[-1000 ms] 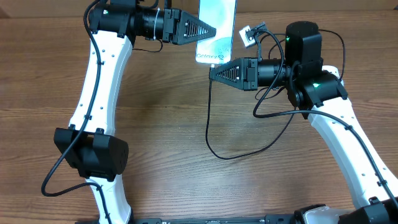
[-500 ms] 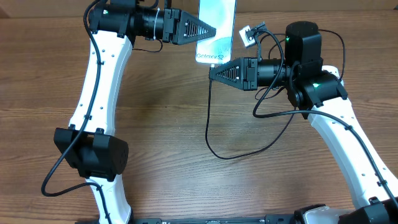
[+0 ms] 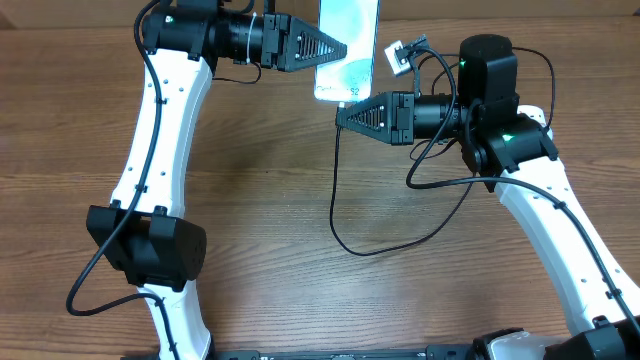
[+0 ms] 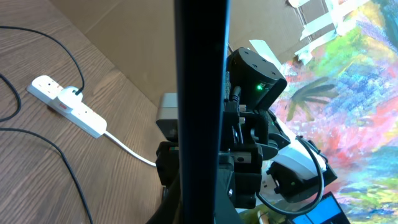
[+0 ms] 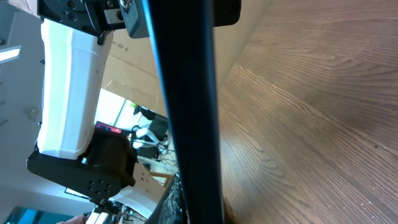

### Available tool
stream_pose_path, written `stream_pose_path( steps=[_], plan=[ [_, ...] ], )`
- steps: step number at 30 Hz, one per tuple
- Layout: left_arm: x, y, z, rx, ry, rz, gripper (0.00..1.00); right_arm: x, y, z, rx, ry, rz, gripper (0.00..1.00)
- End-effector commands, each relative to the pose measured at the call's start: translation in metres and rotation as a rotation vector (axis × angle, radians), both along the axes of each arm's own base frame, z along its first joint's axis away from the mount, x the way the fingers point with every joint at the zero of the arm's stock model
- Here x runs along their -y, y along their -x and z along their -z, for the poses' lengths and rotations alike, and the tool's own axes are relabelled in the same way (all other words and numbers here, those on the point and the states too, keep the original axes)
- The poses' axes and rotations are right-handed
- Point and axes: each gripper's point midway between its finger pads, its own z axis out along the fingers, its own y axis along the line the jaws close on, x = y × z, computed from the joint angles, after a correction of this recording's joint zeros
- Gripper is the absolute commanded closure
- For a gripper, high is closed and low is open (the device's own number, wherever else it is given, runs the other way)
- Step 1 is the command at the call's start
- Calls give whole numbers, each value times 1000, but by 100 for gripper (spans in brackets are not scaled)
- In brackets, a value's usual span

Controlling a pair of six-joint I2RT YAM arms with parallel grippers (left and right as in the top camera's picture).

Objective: Plug charger to phone and switch on socket

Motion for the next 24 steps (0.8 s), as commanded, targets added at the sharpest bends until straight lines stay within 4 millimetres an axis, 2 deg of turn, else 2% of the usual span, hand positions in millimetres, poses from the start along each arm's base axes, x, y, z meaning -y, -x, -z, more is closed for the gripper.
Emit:
stream_pose_path(
  steps=[1, 24],
  plan=[
    [17, 21, -9, 15, 29, 73, 96, -1, -6, -15, 79, 1, 38, 96],
    [23, 22, 1, 18, -13, 55, 96, 0, -2, -11, 44, 5, 21, 96]
  ],
)
